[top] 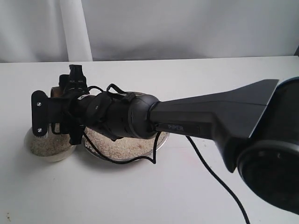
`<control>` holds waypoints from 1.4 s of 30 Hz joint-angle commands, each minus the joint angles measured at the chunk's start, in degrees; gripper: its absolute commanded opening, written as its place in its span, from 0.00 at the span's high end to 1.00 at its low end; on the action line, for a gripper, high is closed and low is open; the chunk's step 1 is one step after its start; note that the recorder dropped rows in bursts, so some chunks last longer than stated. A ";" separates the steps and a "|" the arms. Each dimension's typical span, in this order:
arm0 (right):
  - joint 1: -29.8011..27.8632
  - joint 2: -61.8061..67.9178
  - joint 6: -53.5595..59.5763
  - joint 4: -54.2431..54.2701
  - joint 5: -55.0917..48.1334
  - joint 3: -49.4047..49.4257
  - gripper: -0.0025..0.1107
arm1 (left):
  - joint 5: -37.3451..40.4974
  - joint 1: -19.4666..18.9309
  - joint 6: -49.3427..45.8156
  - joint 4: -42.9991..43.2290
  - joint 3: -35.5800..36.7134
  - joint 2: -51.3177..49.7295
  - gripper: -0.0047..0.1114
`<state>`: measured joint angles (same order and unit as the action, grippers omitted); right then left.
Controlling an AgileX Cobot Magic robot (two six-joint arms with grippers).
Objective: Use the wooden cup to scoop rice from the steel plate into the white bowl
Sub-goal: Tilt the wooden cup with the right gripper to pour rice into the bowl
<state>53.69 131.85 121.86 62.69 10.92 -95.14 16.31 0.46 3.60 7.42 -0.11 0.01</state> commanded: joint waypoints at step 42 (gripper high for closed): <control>1.22 1.96 0.95 -16.45 8.15 -0.65 0.98 | -0.65 0.18 0.27 -0.47 0.11 -0.01 0.96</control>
<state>54.81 134.42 122.11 47.58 17.87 -95.36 16.31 0.46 3.60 7.42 -0.11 0.01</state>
